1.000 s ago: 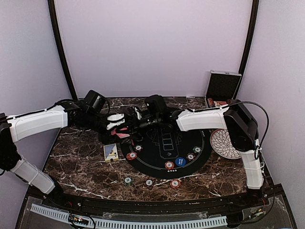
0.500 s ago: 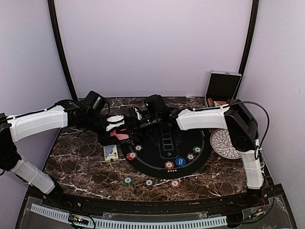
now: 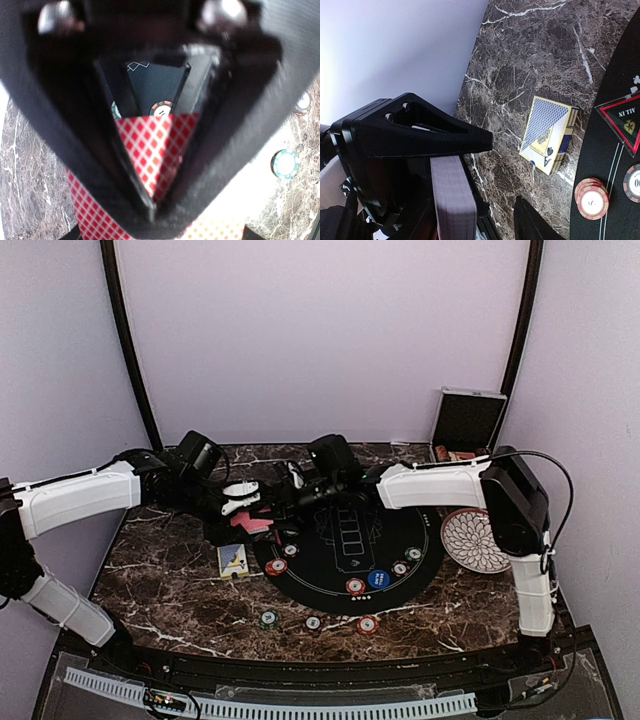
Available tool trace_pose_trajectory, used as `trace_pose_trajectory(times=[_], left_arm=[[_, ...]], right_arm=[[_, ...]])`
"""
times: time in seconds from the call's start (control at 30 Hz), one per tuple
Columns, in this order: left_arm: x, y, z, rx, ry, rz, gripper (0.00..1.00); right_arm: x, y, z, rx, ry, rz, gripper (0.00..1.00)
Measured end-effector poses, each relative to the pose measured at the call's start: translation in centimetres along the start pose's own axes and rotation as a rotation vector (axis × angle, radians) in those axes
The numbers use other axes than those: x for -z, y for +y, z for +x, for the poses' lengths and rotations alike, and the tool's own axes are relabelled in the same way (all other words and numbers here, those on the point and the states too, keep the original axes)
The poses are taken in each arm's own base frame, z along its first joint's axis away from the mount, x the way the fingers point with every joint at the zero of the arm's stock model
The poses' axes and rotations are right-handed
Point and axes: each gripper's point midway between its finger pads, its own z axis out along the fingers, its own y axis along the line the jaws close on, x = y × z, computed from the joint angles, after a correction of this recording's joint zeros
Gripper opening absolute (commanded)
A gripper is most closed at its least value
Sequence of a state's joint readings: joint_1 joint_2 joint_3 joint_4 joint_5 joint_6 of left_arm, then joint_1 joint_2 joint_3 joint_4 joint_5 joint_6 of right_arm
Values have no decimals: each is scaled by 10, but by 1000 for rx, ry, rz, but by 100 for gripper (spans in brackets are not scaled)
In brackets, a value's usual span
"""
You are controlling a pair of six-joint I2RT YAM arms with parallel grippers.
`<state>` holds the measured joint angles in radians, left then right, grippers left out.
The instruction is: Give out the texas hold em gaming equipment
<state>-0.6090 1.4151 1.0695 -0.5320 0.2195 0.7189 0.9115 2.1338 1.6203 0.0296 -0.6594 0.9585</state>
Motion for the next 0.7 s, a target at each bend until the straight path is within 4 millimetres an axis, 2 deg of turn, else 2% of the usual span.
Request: trace_pose_trajectory(times=[0.2, 0.53, 0.7], left_arm=[[5, 1, -2, -1, -10, -9, 34], [6, 1, 0, -1, -2, -19, 33], [5, 1, 3, 0, 6, -20, 32]], right_arm=[[8, 5, 1, 5, -4, 6, 49], [23, 8, -3, 11, -22, 16, 35], [27, 7, -4, 6, -28, 18, 35]])
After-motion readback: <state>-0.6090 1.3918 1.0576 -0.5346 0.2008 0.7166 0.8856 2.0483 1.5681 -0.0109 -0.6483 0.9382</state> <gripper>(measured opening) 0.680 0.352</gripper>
